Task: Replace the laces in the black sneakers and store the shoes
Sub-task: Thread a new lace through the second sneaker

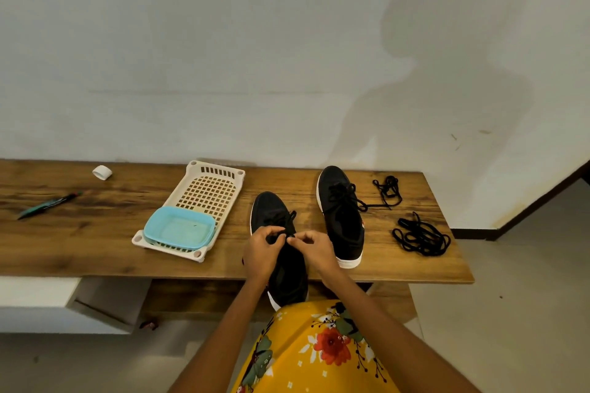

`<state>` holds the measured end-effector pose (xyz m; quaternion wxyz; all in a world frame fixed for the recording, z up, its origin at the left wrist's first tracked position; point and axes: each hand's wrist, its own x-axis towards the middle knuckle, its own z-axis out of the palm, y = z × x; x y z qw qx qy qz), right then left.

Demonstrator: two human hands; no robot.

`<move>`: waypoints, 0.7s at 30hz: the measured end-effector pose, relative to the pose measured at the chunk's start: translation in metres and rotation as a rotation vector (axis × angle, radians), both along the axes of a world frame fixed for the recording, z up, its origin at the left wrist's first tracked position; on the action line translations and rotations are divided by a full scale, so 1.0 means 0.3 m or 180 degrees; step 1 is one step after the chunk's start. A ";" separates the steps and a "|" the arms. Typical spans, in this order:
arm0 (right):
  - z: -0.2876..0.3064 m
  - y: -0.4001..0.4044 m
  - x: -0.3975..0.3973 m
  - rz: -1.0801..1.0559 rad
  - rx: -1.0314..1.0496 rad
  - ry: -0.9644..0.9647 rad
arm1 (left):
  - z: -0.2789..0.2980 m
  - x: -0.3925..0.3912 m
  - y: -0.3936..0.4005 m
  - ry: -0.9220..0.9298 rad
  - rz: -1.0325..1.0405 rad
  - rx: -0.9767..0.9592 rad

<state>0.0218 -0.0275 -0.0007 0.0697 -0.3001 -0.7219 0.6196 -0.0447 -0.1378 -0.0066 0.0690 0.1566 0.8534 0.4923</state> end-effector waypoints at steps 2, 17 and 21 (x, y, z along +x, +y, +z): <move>0.001 -0.012 0.005 -0.0166 -0.0506 0.0135 | 0.001 0.000 0.000 -0.0007 -0.0022 -0.0039; -0.004 0.031 -0.012 -0.0298 -0.1123 0.0030 | -0.022 -0.020 -0.010 0.0137 -0.0408 -0.0208; -0.053 0.097 0.004 -0.0218 -0.0468 -0.0188 | -0.021 -0.021 -0.011 0.0160 -0.0501 -0.0206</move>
